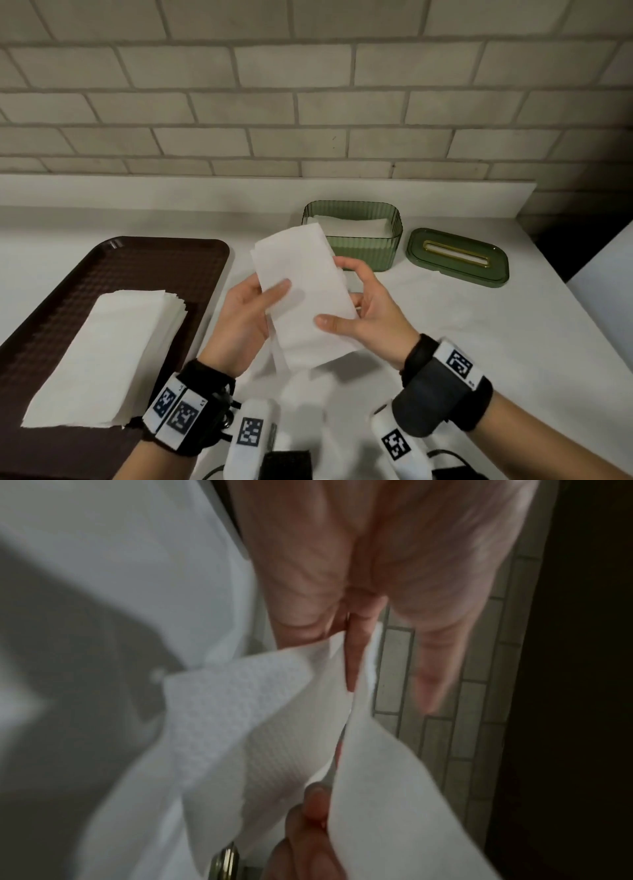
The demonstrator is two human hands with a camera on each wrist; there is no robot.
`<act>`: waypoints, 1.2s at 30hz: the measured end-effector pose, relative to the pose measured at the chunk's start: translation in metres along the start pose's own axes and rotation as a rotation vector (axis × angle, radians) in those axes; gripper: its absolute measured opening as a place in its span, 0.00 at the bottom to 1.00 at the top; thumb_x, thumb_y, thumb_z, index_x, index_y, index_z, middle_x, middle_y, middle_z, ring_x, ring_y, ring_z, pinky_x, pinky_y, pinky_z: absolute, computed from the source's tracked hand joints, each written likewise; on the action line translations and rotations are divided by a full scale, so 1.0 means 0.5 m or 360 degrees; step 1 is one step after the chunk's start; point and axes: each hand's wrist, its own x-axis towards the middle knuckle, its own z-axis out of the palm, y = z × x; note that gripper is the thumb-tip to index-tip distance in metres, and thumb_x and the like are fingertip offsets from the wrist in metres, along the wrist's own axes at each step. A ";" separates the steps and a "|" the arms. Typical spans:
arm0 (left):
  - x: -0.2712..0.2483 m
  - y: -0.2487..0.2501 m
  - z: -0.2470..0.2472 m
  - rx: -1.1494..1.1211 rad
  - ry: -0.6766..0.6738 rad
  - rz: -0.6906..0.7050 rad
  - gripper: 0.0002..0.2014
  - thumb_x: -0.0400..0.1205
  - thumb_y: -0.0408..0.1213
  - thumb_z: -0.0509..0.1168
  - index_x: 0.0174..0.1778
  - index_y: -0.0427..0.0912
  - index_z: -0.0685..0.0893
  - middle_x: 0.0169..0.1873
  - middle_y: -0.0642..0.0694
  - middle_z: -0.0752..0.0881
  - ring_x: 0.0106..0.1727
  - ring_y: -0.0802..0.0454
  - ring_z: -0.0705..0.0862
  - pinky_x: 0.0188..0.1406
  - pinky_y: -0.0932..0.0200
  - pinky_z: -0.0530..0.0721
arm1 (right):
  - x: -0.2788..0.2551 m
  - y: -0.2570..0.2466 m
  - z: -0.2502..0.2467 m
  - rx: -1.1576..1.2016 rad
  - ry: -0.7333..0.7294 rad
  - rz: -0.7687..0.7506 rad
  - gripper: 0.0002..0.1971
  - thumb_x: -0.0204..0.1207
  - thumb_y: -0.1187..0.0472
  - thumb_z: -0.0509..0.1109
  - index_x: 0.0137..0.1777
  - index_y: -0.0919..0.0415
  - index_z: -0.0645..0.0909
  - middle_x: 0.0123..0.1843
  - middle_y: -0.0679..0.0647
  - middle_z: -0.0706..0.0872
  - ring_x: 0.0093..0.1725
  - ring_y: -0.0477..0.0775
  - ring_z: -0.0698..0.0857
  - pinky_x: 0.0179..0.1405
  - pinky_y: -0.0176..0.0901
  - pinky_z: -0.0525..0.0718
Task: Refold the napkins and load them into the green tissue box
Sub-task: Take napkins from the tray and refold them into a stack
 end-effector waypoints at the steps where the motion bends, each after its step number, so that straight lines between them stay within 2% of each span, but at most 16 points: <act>1: 0.006 -0.004 -0.004 0.0051 0.0019 0.0042 0.20 0.78 0.36 0.71 0.66 0.36 0.83 0.62 0.34 0.87 0.62 0.35 0.86 0.56 0.43 0.88 | 0.004 0.009 0.004 -0.0051 0.0014 -0.0007 0.38 0.67 0.72 0.80 0.71 0.49 0.66 0.53 0.66 0.90 0.52 0.64 0.90 0.52 0.62 0.89; 3: 0.019 -0.009 -0.004 0.0115 0.0064 0.0106 0.22 0.76 0.24 0.68 0.68 0.36 0.80 0.63 0.35 0.87 0.65 0.35 0.85 0.57 0.44 0.88 | 0.010 0.027 0.009 -0.0223 0.0110 -0.0044 0.38 0.64 0.62 0.84 0.69 0.44 0.67 0.49 0.57 0.91 0.47 0.55 0.91 0.48 0.57 0.90; 5: 0.034 -0.009 -0.006 0.0101 0.0106 0.0168 0.30 0.74 0.21 0.70 0.72 0.40 0.75 0.66 0.36 0.84 0.69 0.37 0.82 0.63 0.41 0.85 | 0.017 0.035 0.002 -0.0469 0.0297 -0.0087 0.41 0.59 0.49 0.86 0.68 0.43 0.67 0.47 0.47 0.84 0.42 0.44 0.85 0.44 0.42 0.85; 7: 0.049 -0.007 -0.006 0.0046 0.0130 0.0194 0.37 0.72 0.21 0.74 0.75 0.48 0.71 0.68 0.38 0.82 0.70 0.41 0.82 0.65 0.41 0.84 | 0.031 0.036 -0.011 -0.0703 0.0387 -0.0044 0.47 0.50 0.35 0.83 0.70 0.44 0.68 0.53 0.43 0.74 0.52 0.42 0.78 0.54 0.38 0.79; 9: 0.067 -0.006 -0.003 -0.0064 0.0151 0.0161 0.41 0.71 0.21 0.74 0.76 0.52 0.68 0.68 0.37 0.83 0.69 0.42 0.82 0.62 0.44 0.86 | 0.047 0.034 -0.025 -0.0763 0.0295 0.0079 0.48 0.43 0.29 0.79 0.66 0.46 0.74 0.60 0.43 0.73 0.63 0.46 0.76 0.65 0.45 0.79; 11: 0.085 -0.007 0.001 -0.0185 0.0141 0.0118 0.40 0.71 0.20 0.74 0.77 0.46 0.68 0.68 0.36 0.83 0.69 0.41 0.83 0.62 0.43 0.85 | 0.059 0.031 -0.038 -0.0609 0.0165 0.0144 0.41 0.44 0.35 0.82 0.59 0.53 0.82 0.59 0.48 0.84 0.60 0.50 0.84 0.63 0.53 0.84; 13: 0.101 -0.011 0.000 -0.0243 0.0169 0.0120 0.39 0.70 0.21 0.74 0.77 0.40 0.68 0.69 0.35 0.82 0.69 0.39 0.82 0.65 0.39 0.83 | 0.067 0.026 -0.054 -0.0539 0.0145 0.0130 0.29 0.52 0.46 0.86 0.52 0.59 0.88 0.51 0.53 0.92 0.52 0.54 0.90 0.57 0.58 0.87; 15: 0.111 -0.008 -0.014 -0.0221 0.0242 0.0147 0.43 0.65 0.19 0.79 0.76 0.37 0.70 0.66 0.36 0.84 0.67 0.39 0.84 0.62 0.40 0.85 | 0.071 0.017 -0.078 -0.0562 0.0209 0.0073 0.17 0.60 0.59 0.86 0.47 0.65 0.89 0.46 0.56 0.93 0.47 0.55 0.92 0.50 0.53 0.89; 17: 0.113 -0.003 -0.034 0.0012 0.0285 0.0205 0.41 0.59 0.23 0.82 0.70 0.38 0.77 0.58 0.38 0.89 0.60 0.41 0.88 0.53 0.47 0.90 | 0.071 0.007 -0.108 -0.0492 0.0269 -0.0007 0.13 0.63 0.66 0.84 0.47 0.67 0.89 0.46 0.55 0.93 0.44 0.51 0.92 0.46 0.45 0.89; 19: 0.109 -0.004 -0.047 0.0365 0.0207 0.0258 0.32 0.60 0.23 0.82 0.62 0.36 0.84 0.53 0.40 0.92 0.55 0.42 0.90 0.51 0.51 0.90 | 0.070 0.002 -0.134 -0.0449 0.0303 -0.0067 0.13 0.64 0.68 0.83 0.49 0.67 0.88 0.47 0.54 0.93 0.45 0.51 0.92 0.48 0.44 0.89; 22: 0.098 -0.023 -0.052 0.0685 0.0101 0.0268 0.20 0.63 0.23 0.80 0.50 0.34 0.89 0.47 0.45 0.93 0.51 0.47 0.92 0.47 0.57 0.90 | 0.075 0.030 -0.155 -0.0471 0.0279 -0.0059 0.15 0.63 0.66 0.84 0.49 0.67 0.87 0.46 0.58 0.93 0.46 0.57 0.92 0.52 0.52 0.89; 25: 0.090 -0.051 -0.051 0.0834 0.0033 0.0307 0.14 0.63 0.23 0.82 0.42 0.33 0.88 0.40 0.44 0.92 0.44 0.51 0.90 0.44 0.63 0.87 | 0.075 0.072 -0.151 -0.0501 0.0211 0.0022 0.17 0.58 0.61 0.87 0.44 0.58 0.85 0.43 0.59 0.91 0.41 0.54 0.87 0.48 0.52 0.86; 28: 0.087 -0.075 -0.049 0.0872 -0.0037 0.0259 0.16 0.63 0.23 0.82 0.43 0.34 0.88 0.43 0.40 0.92 0.47 0.44 0.91 0.55 0.59 0.87 | 0.068 0.101 -0.129 -0.0447 0.0088 0.0077 0.20 0.59 0.71 0.85 0.46 0.57 0.81 0.48 0.56 0.93 0.48 0.53 0.89 0.55 0.45 0.85; 31: 0.083 -0.092 -0.037 0.0862 -0.0097 0.0239 0.18 0.63 0.21 0.82 0.47 0.31 0.86 0.44 0.38 0.93 0.49 0.42 0.92 0.56 0.56 0.88 | 0.065 0.110 -0.105 -0.0372 0.0085 0.0089 0.22 0.59 0.79 0.82 0.48 0.59 0.80 0.50 0.61 0.92 0.47 0.51 0.89 0.56 0.42 0.85; 35: 0.086 -0.101 -0.019 0.0826 -0.0087 0.0210 0.13 0.67 0.18 0.79 0.44 0.27 0.86 0.42 0.36 0.92 0.46 0.41 0.92 0.50 0.54 0.89 | 0.070 0.106 -0.085 -0.0397 0.0107 0.0036 0.16 0.62 0.77 0.79 0.46 0.63 0.83 0.47 0.59 0.91 0.44 0.52 0.89 0.49 0.60 0.87; 36: 0.087 -0.100 -0.017 0.0850 -0.0105 0.0216 0.12 0.67 0.18 0.79 0.43 0.26 0.86 0.40 0.35 0.92 0.44 0.41 0.93 0.48 0.56 0.89 | 0.068 0.102 -0.083 -0.0434 0.0086 0.0027 0.14 0.62 0.74 0.81 0.45 0.63 0.83 0.45 0.55 0.90 0.43 0.51 0.88 0.46 0.59 0.87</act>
